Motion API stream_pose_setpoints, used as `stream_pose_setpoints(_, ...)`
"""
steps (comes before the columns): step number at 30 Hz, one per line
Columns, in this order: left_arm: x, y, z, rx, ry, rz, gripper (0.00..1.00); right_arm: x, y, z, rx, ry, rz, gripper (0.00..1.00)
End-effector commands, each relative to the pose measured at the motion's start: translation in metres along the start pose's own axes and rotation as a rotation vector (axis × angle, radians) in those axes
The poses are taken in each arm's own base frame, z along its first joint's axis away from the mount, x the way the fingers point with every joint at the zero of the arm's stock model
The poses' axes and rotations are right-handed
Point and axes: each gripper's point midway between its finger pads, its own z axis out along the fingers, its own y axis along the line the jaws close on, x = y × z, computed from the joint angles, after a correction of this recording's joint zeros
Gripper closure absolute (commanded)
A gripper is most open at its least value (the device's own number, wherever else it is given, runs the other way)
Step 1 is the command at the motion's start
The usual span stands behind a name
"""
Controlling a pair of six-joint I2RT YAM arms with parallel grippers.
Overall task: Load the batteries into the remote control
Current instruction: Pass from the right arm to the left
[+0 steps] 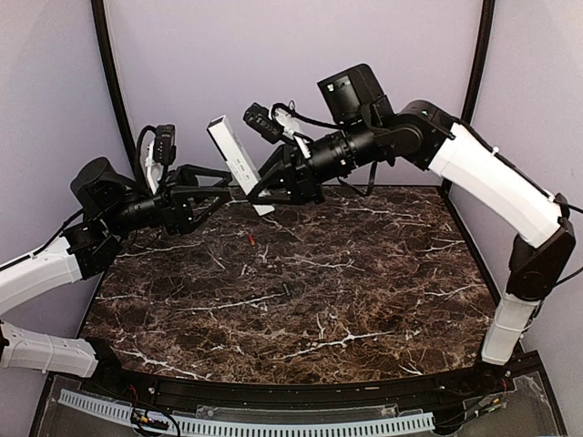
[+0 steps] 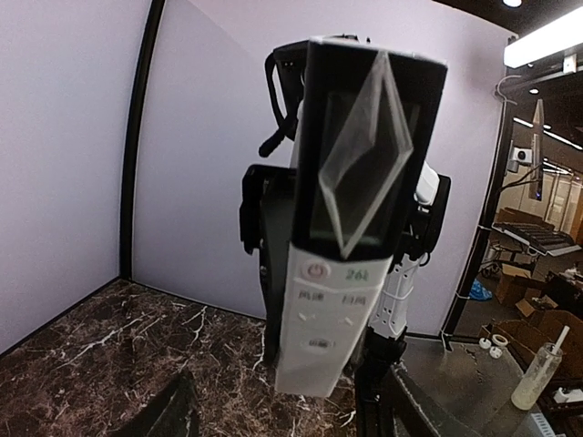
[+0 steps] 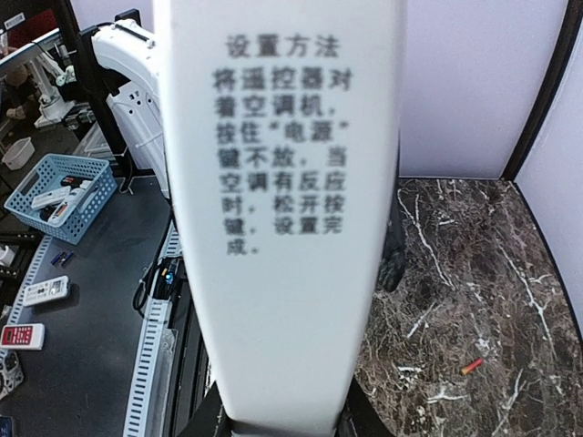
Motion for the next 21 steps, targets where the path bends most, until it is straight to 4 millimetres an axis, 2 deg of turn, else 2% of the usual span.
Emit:
stream_pose_setpoints(1,-0.005,-0.021,0.005,0.082,0.023,0.061,0.33,0.025,0.007,-0.011,0.034,0.182,-0.041,1.00)
stream_pose_setpoints(11,-0.012,-0.038,0.024,0.159,0.002,0.079,0.33,0.023,0.011,-0.012,0.068,0.228,-0.104,1.00)
stream_pose_setpoints(14,-0.014,-0.032,0.031,0.141,-0.015,0.058,0.35,0.019,0.016,-0.011,0.047,0.209,-0.114,1.00)
stream_pose_setpoints(16,-0.015,-0.031,0.033,0.142,-0.014,0.041,0.50,0.017,0.016,-0.011,0.048,0.196,-0.121,1.00)
stream_pose_setpoints(17,-0.013,-0.031,0.035,0.147,-0.010,0.030,0.63,0.018,0.017,-0.011,0.047,0.195,-0.123,1.00)
stream_pose_setpoints(18,-0.014,-0.031,0.035,0.150,-0.009,0.028,0.71,0.017,0.017,-0.011,0.048,0.192,-0.126,1.00)
stream_pose_setpoints(19,-0.013,-0.032,0.035,0.152,-0.008,0.025,0.86,0.017,0.017,-0.011,0.047,0.189,-0.127,1.00)
stream_pose_setpoints(21,-0.013,-0.032,0.035,0.154,-0.007,0.021,0.98,0.016,0.018,-0.012,0.048,0.184,-0.130,1.00)
